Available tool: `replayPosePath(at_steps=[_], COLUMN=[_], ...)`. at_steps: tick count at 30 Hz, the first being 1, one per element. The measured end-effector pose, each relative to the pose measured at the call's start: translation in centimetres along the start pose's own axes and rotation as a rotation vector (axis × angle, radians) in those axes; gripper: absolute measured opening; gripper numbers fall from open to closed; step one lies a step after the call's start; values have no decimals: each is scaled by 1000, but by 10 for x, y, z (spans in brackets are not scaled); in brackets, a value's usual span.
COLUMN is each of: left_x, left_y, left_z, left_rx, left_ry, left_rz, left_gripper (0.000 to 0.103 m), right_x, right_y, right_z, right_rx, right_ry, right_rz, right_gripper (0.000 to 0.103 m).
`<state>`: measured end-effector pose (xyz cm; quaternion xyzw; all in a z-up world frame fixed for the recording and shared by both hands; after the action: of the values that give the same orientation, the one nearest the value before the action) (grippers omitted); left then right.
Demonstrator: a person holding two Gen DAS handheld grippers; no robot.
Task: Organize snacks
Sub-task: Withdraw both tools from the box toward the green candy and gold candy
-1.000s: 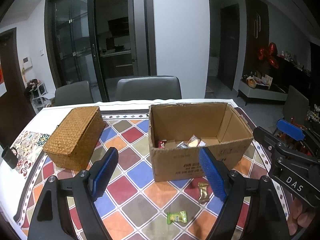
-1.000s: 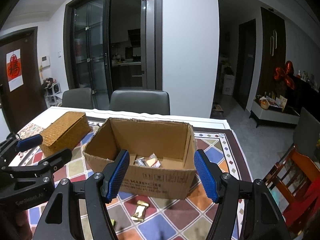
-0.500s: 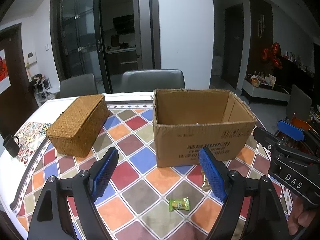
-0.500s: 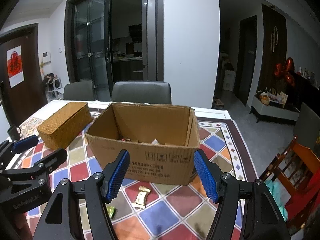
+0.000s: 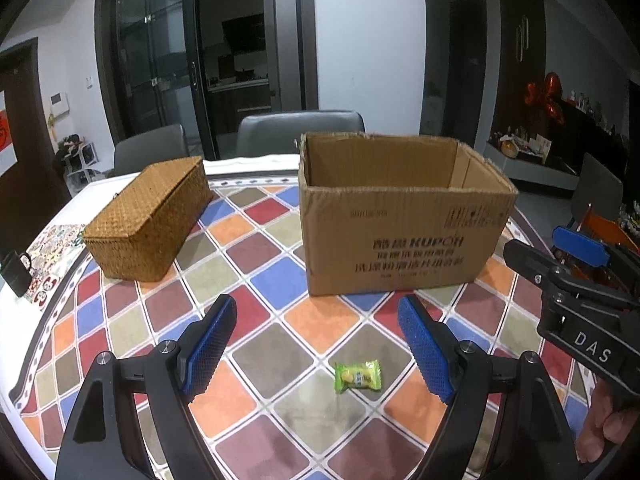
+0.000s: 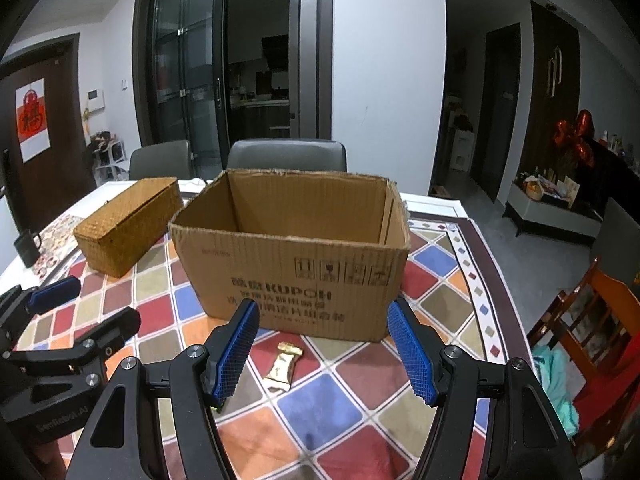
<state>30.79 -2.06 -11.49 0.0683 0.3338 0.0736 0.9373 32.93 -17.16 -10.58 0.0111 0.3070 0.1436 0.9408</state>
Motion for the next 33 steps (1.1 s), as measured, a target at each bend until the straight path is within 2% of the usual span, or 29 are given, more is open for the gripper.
replayPosePath(at_steps=[18, 33], left_x=[35, 76], left_y=[-16, -32], left_z=[-42, -67], left_rx=[-4, 7], left_ry=[95, 205], left_rz=[-49, -54], left_gripper=[83, 83], right_x=[34, 74], right_y=[-5, -5], right_z=[-35, -52], right_rx=[7, 23], right_ry=[92, 170], right_rz=[12, 41], right_gripper=[68, 68])
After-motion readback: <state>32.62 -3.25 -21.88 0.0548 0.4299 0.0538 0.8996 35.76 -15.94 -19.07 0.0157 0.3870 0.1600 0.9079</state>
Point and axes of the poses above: each gripper's, at about its wrist camera, not at the fingertips, and x roughly the way its jaws point, y to its left, z to its top, the point moved 3 cm from there along x, roughly the way its jaws point, and after that the axes turned 13 degrees about z, right-handed, at the moved point
